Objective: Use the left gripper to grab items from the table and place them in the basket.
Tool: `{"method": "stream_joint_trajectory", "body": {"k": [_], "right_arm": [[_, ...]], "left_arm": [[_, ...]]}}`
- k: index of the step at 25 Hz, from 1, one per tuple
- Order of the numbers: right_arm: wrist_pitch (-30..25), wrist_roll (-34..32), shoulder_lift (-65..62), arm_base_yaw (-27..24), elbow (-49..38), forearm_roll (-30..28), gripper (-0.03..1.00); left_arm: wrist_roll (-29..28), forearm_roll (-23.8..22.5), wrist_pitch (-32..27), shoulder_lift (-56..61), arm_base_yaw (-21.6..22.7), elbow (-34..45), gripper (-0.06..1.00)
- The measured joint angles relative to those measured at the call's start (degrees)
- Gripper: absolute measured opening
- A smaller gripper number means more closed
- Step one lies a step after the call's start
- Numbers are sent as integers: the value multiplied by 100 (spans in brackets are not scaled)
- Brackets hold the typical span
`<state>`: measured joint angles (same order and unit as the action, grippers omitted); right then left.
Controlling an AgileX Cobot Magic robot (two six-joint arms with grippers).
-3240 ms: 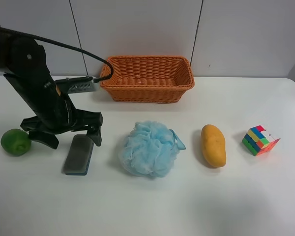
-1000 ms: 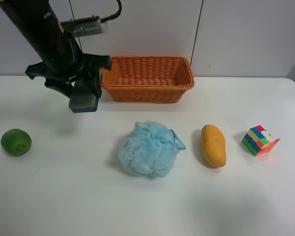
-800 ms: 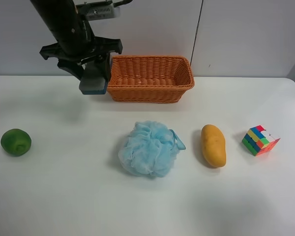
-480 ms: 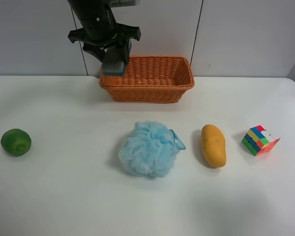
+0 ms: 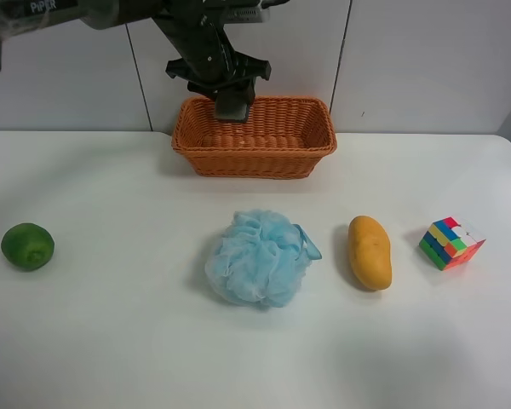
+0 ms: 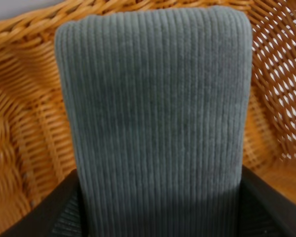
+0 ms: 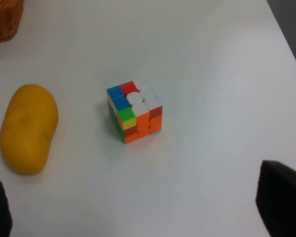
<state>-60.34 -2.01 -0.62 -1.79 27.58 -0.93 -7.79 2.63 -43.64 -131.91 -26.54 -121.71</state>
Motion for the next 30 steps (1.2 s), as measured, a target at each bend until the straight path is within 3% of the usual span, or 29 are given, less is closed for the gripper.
{"method": "stream_joint_trajectory", "body": {"k": [14,15,18,20,25,30], "right_arm": [[0,0,0,0,0,0,99],[0,0,0,0,0,0,99],[0,0,0,0,0,0,99],[0,0,0,0,0,0,99],[0,0,0,0,0,0,99],[0,0,0,0,0,0,99]], "left_arm": [[101,0,373,-753,0,6,55],[101,0,420,-753,0,6,57],[101,0,462,-753,0,6,84],[101,0,462,-753,0,6,95],[101,0,357,-632,0,6,99],[101,0,-388,13,0,6,99]]}}
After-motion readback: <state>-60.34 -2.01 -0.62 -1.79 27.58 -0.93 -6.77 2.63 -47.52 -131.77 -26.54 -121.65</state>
